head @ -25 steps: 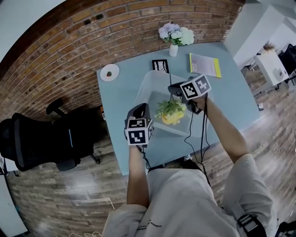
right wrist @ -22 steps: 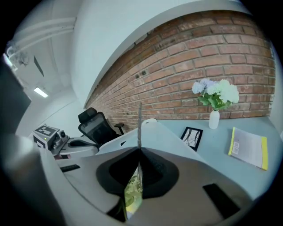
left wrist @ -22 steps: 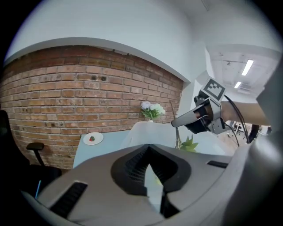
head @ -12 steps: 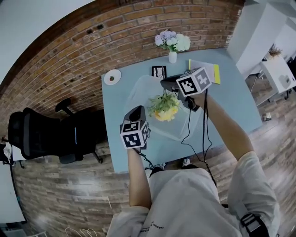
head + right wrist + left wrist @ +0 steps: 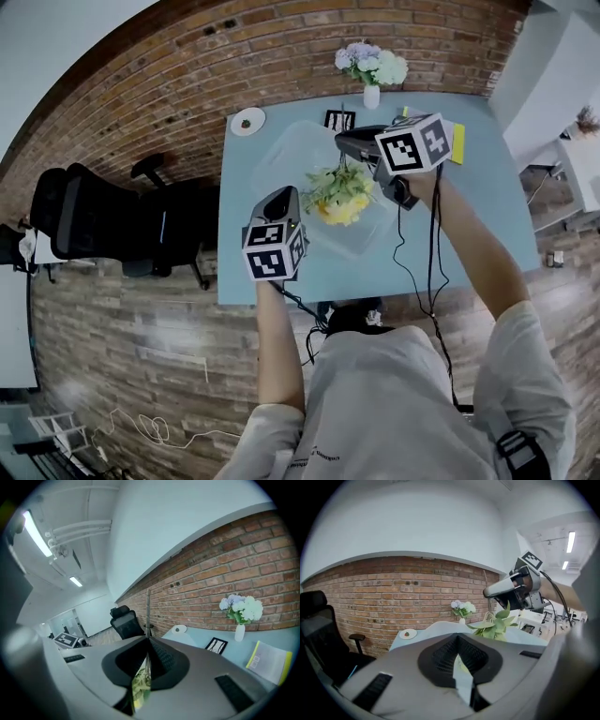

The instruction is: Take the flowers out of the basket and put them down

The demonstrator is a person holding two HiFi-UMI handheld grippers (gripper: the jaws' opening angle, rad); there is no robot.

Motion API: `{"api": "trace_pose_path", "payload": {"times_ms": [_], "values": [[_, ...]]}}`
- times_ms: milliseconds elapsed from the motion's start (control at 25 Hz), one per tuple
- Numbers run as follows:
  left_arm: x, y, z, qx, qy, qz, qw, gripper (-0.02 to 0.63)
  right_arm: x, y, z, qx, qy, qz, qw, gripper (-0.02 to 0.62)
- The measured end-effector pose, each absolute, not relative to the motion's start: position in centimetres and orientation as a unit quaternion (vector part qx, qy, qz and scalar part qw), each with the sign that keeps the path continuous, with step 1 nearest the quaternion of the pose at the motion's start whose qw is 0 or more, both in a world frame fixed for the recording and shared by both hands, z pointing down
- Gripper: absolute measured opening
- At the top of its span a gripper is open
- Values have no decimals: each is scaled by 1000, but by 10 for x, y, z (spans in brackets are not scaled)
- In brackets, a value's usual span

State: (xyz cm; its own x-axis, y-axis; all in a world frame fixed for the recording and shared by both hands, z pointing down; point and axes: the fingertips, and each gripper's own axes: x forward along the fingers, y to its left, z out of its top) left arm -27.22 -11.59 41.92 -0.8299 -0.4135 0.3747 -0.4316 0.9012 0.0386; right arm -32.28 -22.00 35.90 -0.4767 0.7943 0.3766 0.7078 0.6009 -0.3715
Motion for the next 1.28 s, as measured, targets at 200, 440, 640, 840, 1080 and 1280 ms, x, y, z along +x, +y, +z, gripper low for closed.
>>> {"api": "trace_pose_path", "payload": {"times_ms": [200, 440, 640, 840, 1080, 1280], "values": [[-241, -92, 422, 191, -964, 29, 182, 20, -300, -200, 352, -466, -845, 107, 241, 40], [-214, -79, 432, 185, -965, 23, 182, 20, -285, -193, 331, -460, -857, 105, 208, 40], [-198, -87, 424, 190, -966, -12, 174, 20, -270, -225, 307, -434, -866, 137, 206, 40], [-172, -94, 430, 189, -964, 2, 184, 20, -253, -249, 283, -437, -872, 144, 167, 40], [-165, -108, 427, 172, -968, 21, 183, 20, -247, -283, 271, -447, -866, 163, 150, 40], [-182, -147, 408, 160, -973, 20, 164, 20, -242, -330, 262, -459, -855, 195, 143, 40]]}}
